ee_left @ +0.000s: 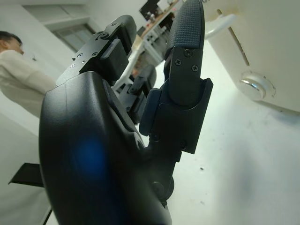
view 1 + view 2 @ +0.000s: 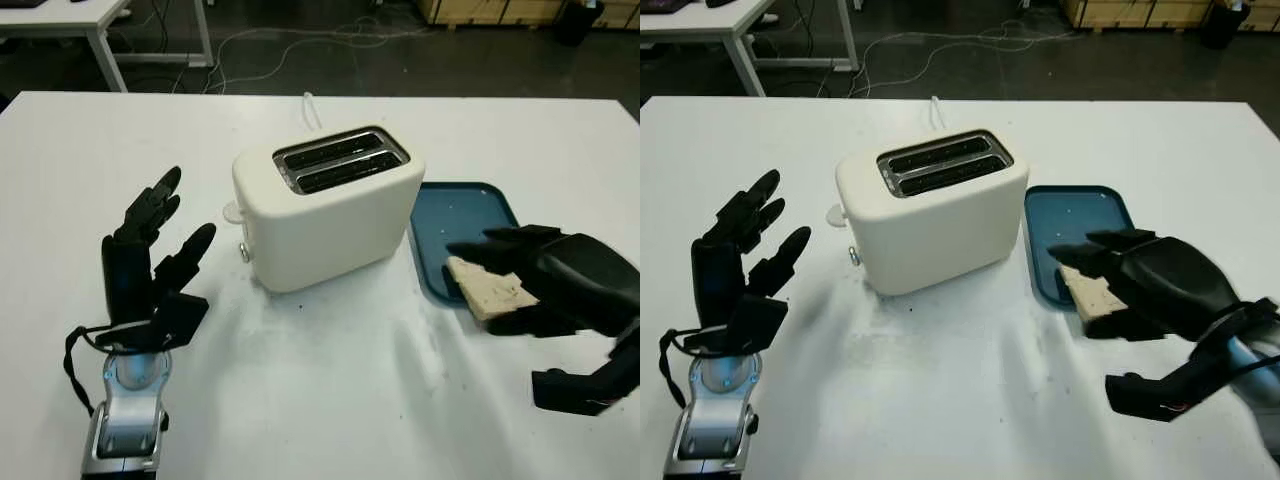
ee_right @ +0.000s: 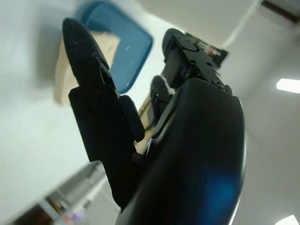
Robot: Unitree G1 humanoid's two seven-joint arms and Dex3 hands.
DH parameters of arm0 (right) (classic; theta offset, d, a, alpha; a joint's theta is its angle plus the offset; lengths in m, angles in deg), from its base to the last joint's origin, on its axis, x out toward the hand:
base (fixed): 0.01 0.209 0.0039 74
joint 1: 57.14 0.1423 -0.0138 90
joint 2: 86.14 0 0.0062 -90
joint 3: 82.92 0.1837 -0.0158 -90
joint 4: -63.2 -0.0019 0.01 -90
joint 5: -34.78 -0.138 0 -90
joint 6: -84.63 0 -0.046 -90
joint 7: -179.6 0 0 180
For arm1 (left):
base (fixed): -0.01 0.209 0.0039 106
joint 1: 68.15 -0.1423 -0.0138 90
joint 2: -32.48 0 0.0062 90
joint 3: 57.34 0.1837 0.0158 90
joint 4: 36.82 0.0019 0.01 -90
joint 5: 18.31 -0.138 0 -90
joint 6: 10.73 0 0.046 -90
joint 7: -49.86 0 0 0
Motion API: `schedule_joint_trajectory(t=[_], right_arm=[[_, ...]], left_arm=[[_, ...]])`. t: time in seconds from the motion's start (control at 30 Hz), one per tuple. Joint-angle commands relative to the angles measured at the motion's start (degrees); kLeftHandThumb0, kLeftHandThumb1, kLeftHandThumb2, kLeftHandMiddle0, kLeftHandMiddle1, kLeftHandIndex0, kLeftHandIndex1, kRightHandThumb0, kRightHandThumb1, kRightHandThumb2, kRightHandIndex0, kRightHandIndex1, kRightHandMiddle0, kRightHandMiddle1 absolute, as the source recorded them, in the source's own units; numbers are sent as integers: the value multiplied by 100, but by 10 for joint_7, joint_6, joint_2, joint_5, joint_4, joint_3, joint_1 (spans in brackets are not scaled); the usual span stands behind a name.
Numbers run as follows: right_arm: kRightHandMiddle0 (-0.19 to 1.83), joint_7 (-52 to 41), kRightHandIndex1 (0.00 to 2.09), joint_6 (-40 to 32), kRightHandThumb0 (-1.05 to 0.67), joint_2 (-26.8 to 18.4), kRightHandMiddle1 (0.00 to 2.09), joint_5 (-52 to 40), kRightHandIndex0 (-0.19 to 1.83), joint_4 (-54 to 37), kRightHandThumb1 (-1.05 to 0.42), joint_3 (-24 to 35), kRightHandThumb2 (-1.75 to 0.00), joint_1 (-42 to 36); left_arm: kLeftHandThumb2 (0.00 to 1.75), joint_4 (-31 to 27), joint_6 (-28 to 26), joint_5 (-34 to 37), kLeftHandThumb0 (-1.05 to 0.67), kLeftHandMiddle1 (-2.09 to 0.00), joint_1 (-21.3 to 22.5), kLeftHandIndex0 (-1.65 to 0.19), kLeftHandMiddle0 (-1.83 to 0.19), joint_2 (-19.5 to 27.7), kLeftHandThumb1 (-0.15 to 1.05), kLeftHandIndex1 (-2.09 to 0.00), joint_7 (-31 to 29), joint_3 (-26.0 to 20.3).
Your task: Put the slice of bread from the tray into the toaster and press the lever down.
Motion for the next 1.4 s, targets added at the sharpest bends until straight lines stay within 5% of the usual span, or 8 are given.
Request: schedule_joint_trajectory(t=[0.0,0.27,0.63,1.07,1.3,1.33,1.37], right_arm=[[28,-9,0,-2,-87,-10,0,30,21,-8,-76,-8,0,-4],[27,46,1,3,-82,13,0,107,18,56,-74,-41,0,-9],[36,338,6,70,-50,102,3,99,30,273,-70,-71,-1,-20],[47,460,11,86,-46,74,5,113,43,364,-79,-126,-2,-2],[74,512,28,100,-35,55,12,138,75,367,-89,-145,-2,6],[81,519,38,100,-34,54,13,143,81,367,-91,-148,-3,7],[94,523,79,90,-34,54,13,157,79,363,-91,-151,-5,8]], left_arm=[[21,0,4,0,-73,-3,2,-58,-71,4,92,0,0,-3],[21,-5,-6,4,-73,-2,0,-58,-70,2,92,0,-6,-7],[20,-3,-2,4,-73,-2,-1,-58,-71,-1,92,-1,-4,-5],[21,-5,4,3,-72,-1,-1,-56,-71,0,92,0,0,-9],[20,-3,12,9,-70,-1,1,-56,-70,2,92,0,-1,-11],[20,-3,13,9,-70,-1,0,-56,-70,2,92,0,-1,-11],[20,-3,12,11,-70,-1,0,-56,-70,2,92,0,-3,-12]])
